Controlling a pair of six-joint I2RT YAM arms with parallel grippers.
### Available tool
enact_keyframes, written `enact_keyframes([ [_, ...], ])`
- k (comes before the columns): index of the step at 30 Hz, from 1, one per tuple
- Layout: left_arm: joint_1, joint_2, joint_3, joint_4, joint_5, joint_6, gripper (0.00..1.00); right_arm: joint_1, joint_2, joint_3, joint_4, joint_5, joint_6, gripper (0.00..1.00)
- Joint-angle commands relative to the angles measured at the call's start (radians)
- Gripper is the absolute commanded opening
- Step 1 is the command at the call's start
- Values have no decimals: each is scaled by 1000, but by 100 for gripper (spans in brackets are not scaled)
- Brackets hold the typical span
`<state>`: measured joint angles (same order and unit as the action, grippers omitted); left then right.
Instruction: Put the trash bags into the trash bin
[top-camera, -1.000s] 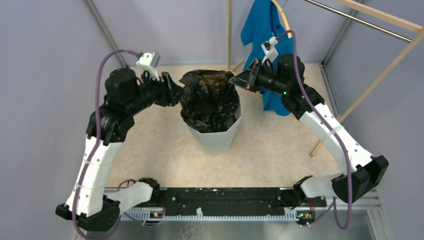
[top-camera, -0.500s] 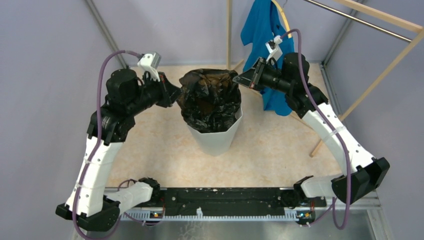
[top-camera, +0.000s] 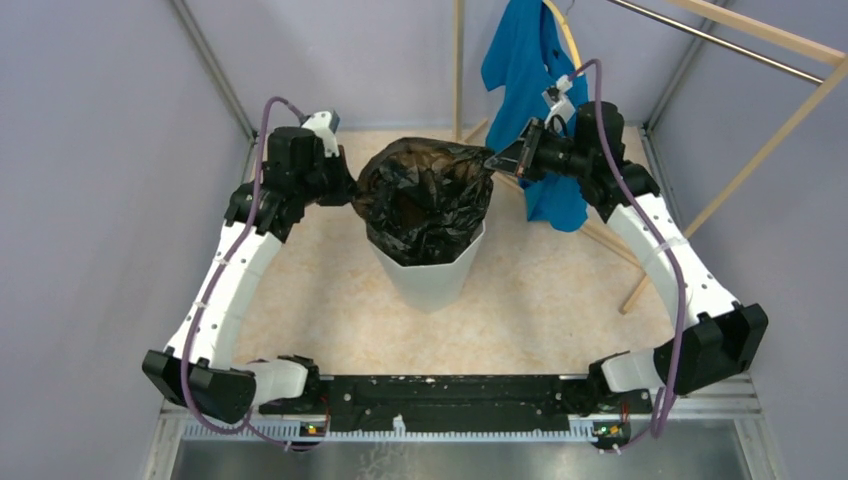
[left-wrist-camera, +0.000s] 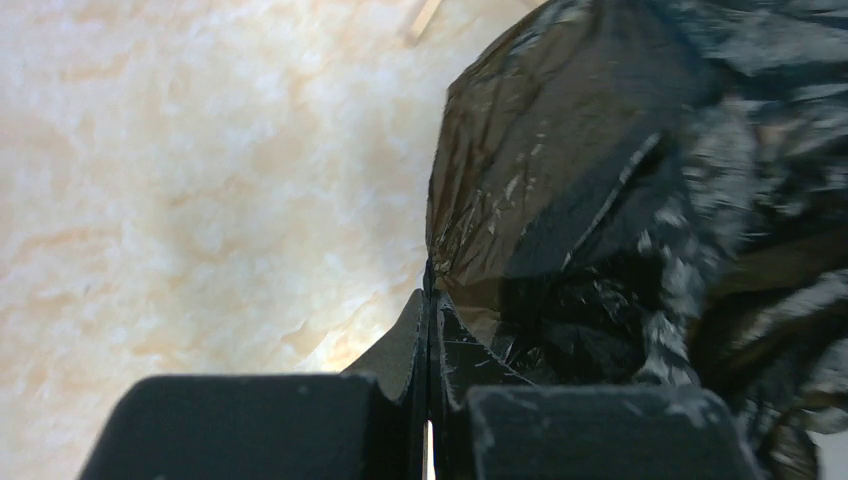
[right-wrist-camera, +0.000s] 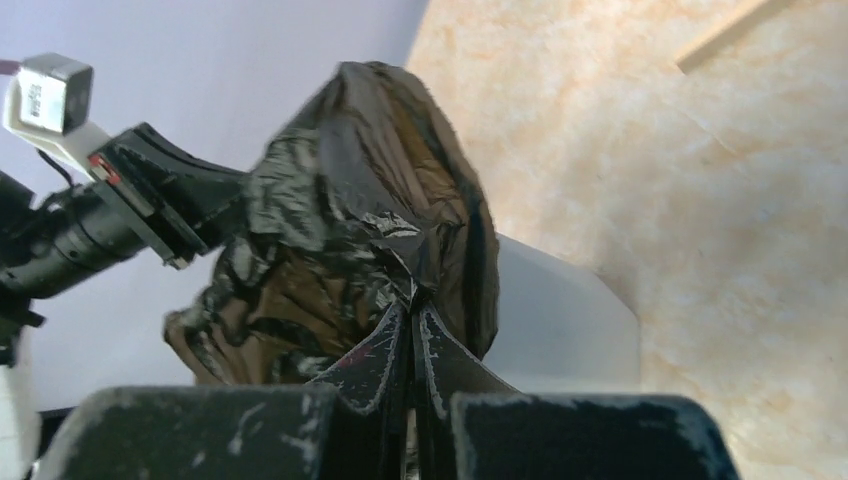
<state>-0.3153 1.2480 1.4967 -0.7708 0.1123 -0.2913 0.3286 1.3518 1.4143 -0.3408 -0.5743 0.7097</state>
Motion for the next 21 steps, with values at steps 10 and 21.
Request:
enact_keyframes([
  [10, 80, -105, -292, 64, 7, 17, 0, -2, 64, -89, -190, 162, -303, 0],
  [21, 79, -286, -521, 104, 274, -98, 0, 62, -32, -133, -213, 213, -329, 6],
])
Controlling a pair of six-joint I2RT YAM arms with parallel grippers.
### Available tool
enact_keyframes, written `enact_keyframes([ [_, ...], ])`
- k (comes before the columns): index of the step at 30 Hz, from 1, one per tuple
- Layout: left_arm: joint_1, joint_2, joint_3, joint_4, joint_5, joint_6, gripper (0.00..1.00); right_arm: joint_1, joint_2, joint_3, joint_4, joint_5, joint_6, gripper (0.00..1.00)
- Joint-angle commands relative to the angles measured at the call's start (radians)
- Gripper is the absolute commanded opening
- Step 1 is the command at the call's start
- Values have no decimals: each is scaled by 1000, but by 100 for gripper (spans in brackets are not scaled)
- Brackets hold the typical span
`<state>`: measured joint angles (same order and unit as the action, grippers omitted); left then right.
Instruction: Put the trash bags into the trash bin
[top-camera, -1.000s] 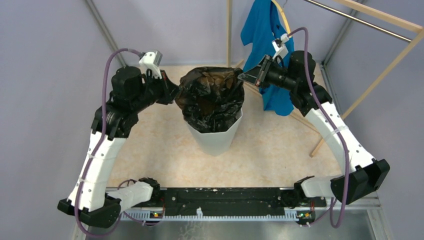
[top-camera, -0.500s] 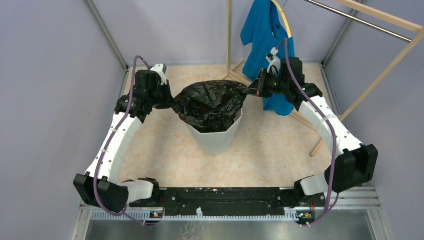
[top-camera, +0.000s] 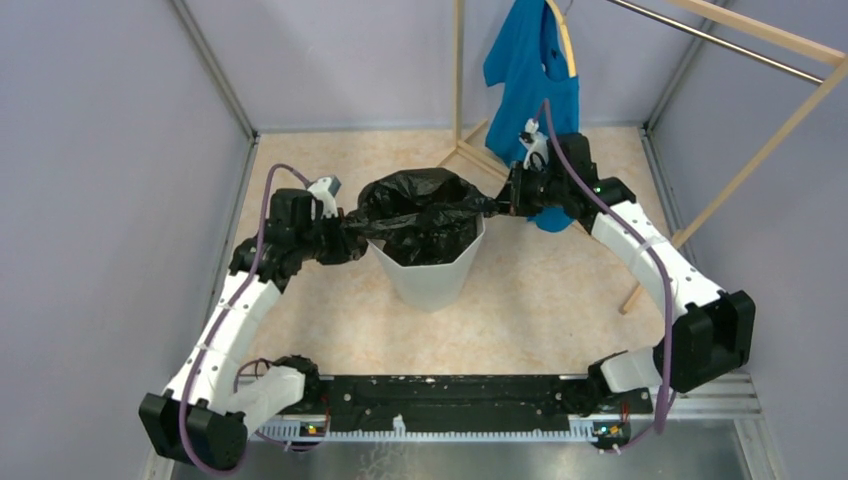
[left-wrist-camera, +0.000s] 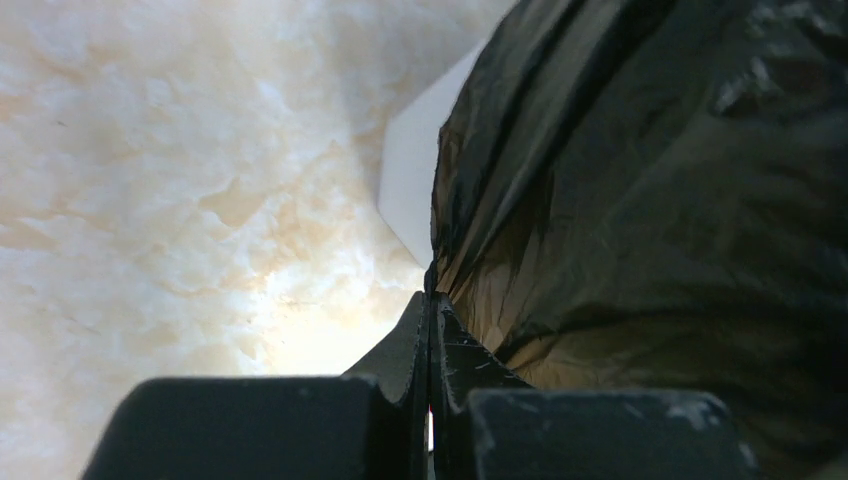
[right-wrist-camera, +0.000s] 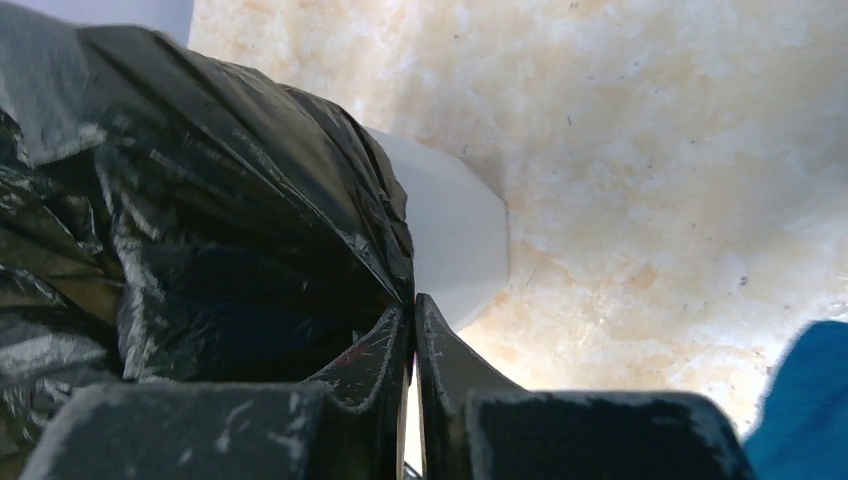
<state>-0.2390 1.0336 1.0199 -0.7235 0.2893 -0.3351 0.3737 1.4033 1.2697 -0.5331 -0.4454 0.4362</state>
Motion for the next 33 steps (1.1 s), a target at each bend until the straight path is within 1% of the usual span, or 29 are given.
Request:
enact_keyframes([
  [1, 3, -89, -62, 60, 95, -65, 0, 17, -95, 13, -48, 151, -74, 10],
  [3, 3, -126, -97, 77, 86, -86, 0, 19, -118, 24, -106, 270, -109, 18],
  [6, 3, -169, -140, 112, 80, -114, 0, 40, -149, 87, -207, 389, -149, 30],
  [9, 3, -186, -156, 134, 77, -120, 0, 94, -197, 170, -276, 501, -180, 46],
  [10, 3, -183, -155, 136, 76, -118, 0, 110, -208, 214, -294, 517, -192, 52],
  [13, 3, -173, -148, 132, 79, -111, 0, 154, -231, 274, -281, 457, -266, 68],
  [15, 3, -171, -147, 130, 77, -112, 0, 203, -247, 281, -218, 341, -332, 76],
  [17, 3, -174, -146, 127, 78, -111, 0, 304, -256, 270, -133, 234, -415, 82],
  [18, 3, -177, -148, 125, 76, -110, 0, 387, -260, 257, -72, 196, -471, 85],
  [20, 3, -185, -148, 122, 72, -108, 0, 507, -259, 224, 19, 142, -602, 86],
  [22, 3, -193, -149, 124, 69, -108, 0, 563, -259, 181, 108, 110, -717, 87],
  [24, 3, -204, -147, 127, 67, -108, 0, 576, -252, 157, 164, 57, -820, 85],
  [27, 3, -211, -147, 127, 66, -106, 0, 577, -244, 136, 231, 58, -909, 85],
  [29, 3, -212, -148, 127, 66, -104, 0, 577, -228, 131, 232, 37, -979, 84],
  [31, 3, -213, -152, 130, 64, -106, 0, 577, -203, 128, 217, 14, -1057, 81],
  [33, 3, -213, -158, 138, 67, -105, 0, 577, -172, 140, 205, 12, -1077, 79],
])
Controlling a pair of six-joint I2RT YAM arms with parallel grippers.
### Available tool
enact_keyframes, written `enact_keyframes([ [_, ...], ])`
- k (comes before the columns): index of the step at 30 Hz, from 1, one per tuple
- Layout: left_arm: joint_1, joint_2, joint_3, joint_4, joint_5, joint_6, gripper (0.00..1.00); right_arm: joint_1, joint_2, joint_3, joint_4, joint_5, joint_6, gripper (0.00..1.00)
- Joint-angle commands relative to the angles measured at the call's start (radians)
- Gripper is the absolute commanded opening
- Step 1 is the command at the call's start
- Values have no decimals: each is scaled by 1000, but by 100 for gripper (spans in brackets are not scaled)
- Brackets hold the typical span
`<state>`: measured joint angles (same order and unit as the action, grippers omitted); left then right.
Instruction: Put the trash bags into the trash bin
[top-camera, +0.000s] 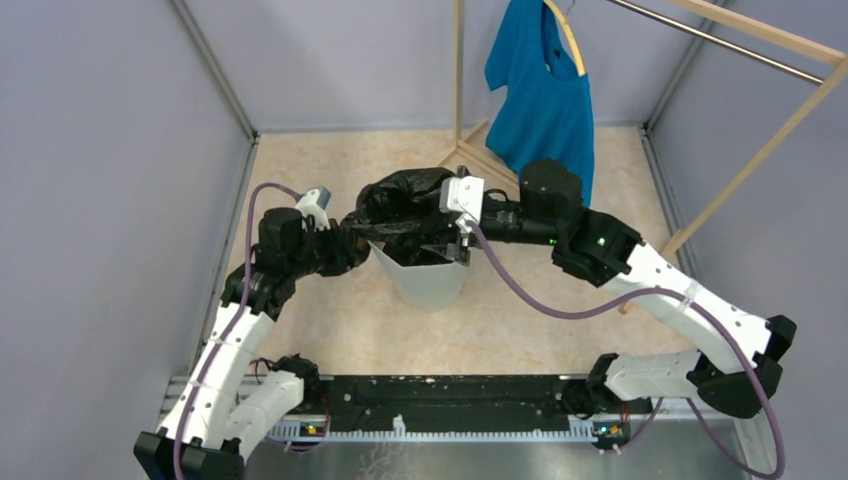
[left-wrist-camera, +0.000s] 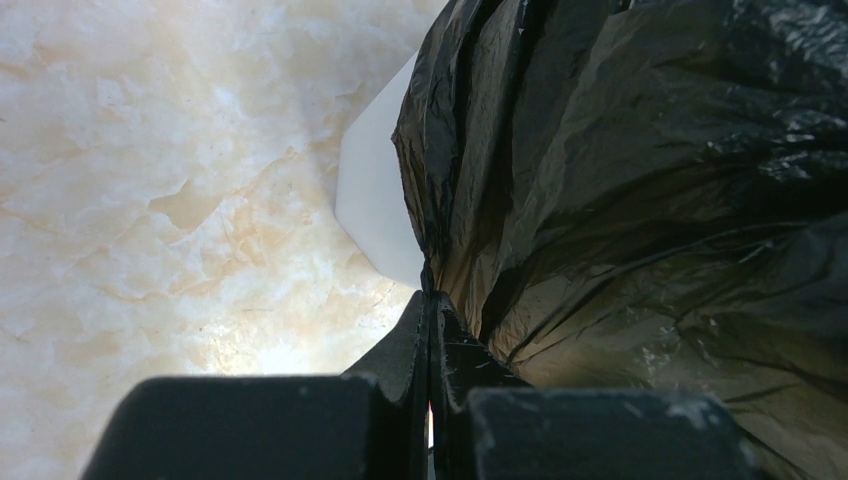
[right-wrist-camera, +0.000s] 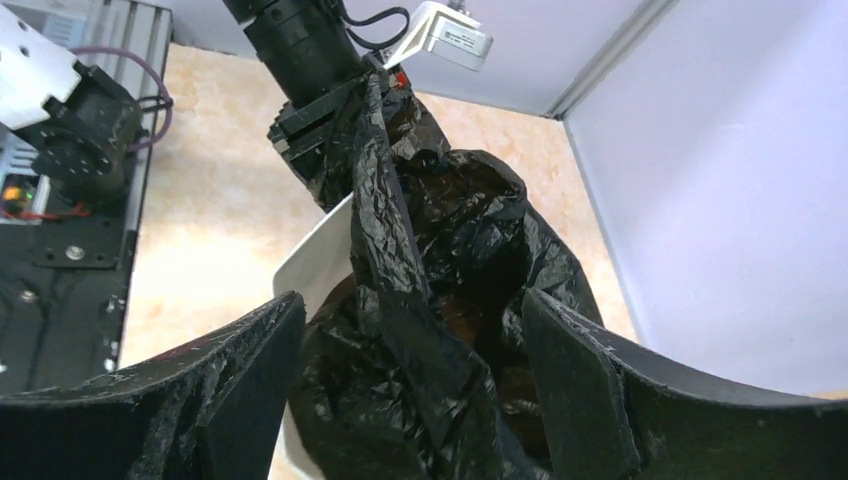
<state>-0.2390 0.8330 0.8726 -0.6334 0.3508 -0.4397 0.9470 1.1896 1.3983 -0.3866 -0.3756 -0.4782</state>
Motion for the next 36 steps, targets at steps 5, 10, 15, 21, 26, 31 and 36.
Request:
enact_keyframes([
  [5, 3, -15, -14, 47, 4, -3, 0, 5, 85, 35, 23, -156, -151, 67],
  [10, 4, -12, 2, 42, -3, 2, 0, 4, 79, 14, 30, -138, -122, 43],
  [15, 3, -8, 13, 35, -12, 7, 0, 4, -3, -27, 28, -142, -42, 14],
  [21, 4, 4, 22, 39, -16, 4, 0, 6, -148, -157, 36, -288, 102, 0],
  [26, 3, 8, 43, 28, -18, 14, 0, 34, -235, -242, 6, -325, 160, 0],
  [31, 4, 4, 51, 20, -20, 13, 0, 79, -230, -273, -58, -305, 167, 0],
  [36, 3, 2, 36, 26, -25, 2, 0, 182, -179, -332, -31, -149, 172, 0],
])
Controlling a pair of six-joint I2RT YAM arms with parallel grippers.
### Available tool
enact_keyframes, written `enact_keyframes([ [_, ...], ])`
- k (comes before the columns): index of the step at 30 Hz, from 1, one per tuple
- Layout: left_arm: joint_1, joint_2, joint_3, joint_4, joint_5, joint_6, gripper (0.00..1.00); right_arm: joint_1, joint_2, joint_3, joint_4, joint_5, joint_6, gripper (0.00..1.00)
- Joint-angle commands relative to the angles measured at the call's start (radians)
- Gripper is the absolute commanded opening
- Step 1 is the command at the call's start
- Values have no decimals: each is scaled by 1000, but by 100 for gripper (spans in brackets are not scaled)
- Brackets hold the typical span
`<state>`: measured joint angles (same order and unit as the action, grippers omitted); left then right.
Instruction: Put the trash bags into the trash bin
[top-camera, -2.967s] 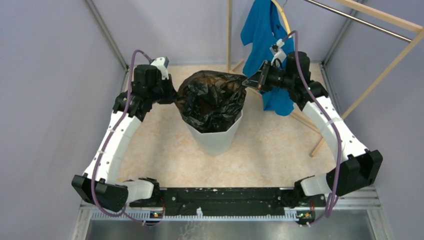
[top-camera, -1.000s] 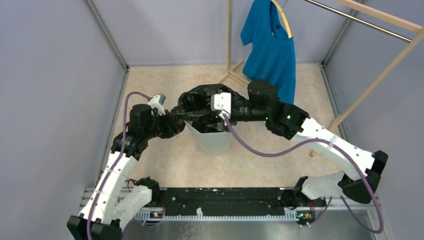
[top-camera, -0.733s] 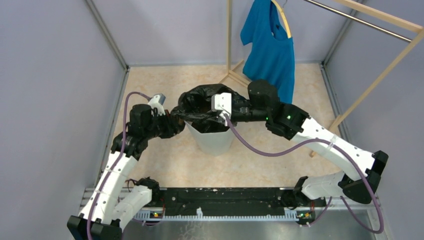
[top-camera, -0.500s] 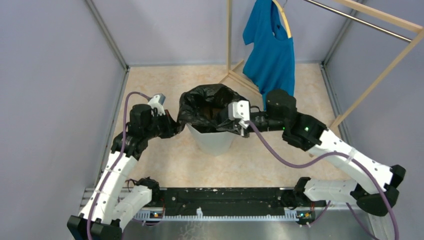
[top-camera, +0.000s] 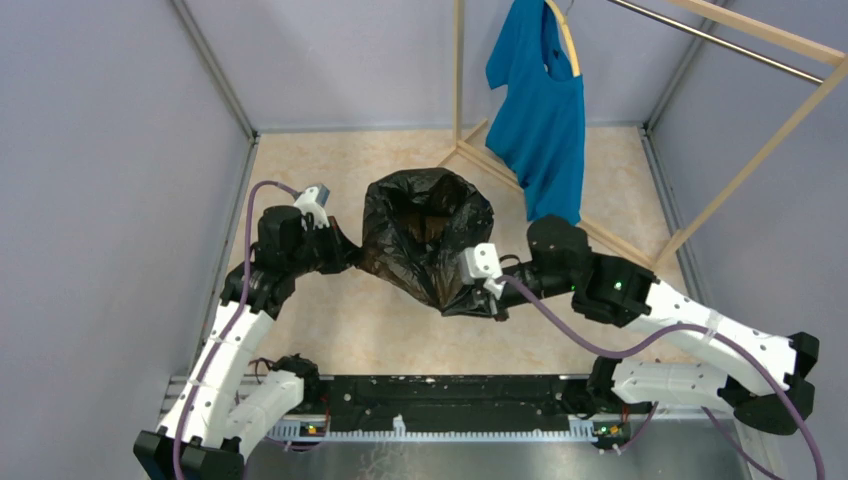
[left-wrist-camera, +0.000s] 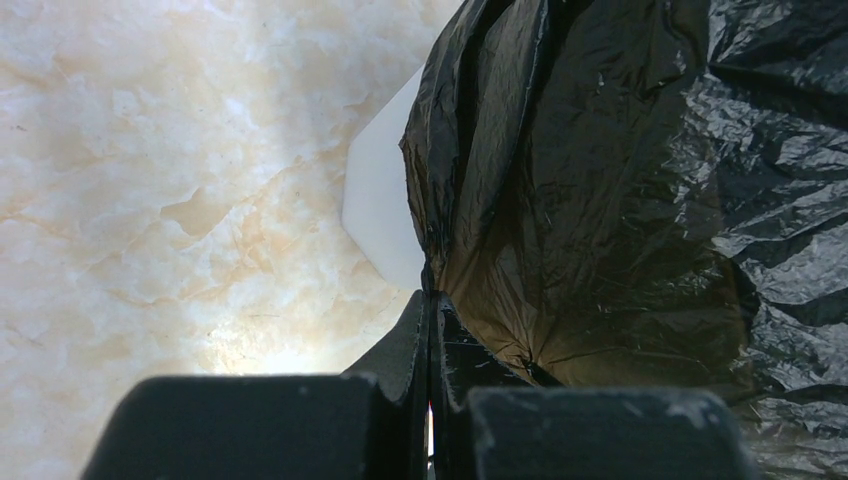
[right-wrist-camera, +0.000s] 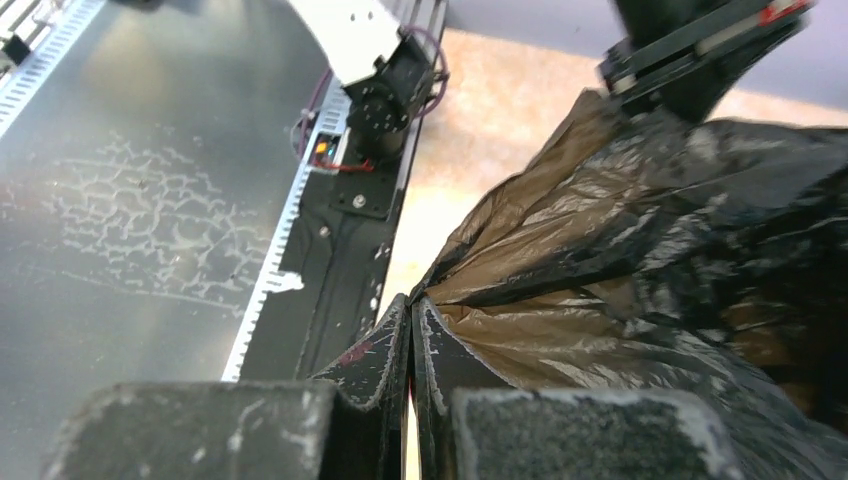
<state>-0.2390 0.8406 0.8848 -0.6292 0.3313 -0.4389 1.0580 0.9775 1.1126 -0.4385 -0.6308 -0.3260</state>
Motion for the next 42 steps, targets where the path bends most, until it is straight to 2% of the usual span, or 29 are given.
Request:
enact_keyframes([
  [1, 3, -3, 18, 24, -6, -2, 0, 90, 39, -61, 38, 134, 20, 0],
  [7, 3, 7, -40, 54, -53, -54, 0, 126, 45, -208, 233, 321, 60, 0],
  [12, 3, -11, -134, 148, -81, -135, 0, 126, 53, -343, 446, 398, 72, 1],
  [16, 3, -19, -201, 221, -85, -181, 0, 126, 74, -417, 620, 431, 123, 7],
  [18, 3, -6, -211, 233, -81, -190, 0, 126, 74, -418, 631, 442, 167, 16],
  [20, 3, 7, -209, 233, -75, -189, 0, 126, 56, -397, 582, 452, 210, 30],
  [21, 3, 12, -207, 231, -73, -184, 0, 126, 40, -377, 533, 459, 234, 44],
  [22, 3, 17, -207, 230, -74, -181, 0, 126, 19, -352, 471, 461, 250, 53],
  [26, 3, 21, -210, 232, -78, -169, 0, 126, -133, -291, 247, 455, 288, 73],
  [29, 4, 23, -212, 233, -80, -162, 0, 126, -267, -268, 121, 544, 398, 84],
  [30, 4, 23, -213, 233, -80, -160, 0, 126, -301, -260, 84, 605, 437, 86],
  [32, 3, 23, -212, 228, -79, -155, 0, 126, -327, -233, 4, 826, 550, 88],
  [34, 3, 24, -210, 222, -77, -151, 0, 121, -291, -190, -92, 1017, 638, 90],
  [36, 3, 22, -209, 218, -80, -146, 0, 85, -204, -132, -186, 1092, 669, 90],
  [38, 3, 23, -204, 208, -79, -150, 0, -13, -124, -96, -239, 1048, 647, 92],
  [39, 3, 22, -198, 204, -75, -149, 0, -72, -98, -103, -226, 969, 608, 92],
  [42, 3, 9, -190, 199, -76, -153, 0, -157, -121, -201, -87, 807, 475, 92],
])
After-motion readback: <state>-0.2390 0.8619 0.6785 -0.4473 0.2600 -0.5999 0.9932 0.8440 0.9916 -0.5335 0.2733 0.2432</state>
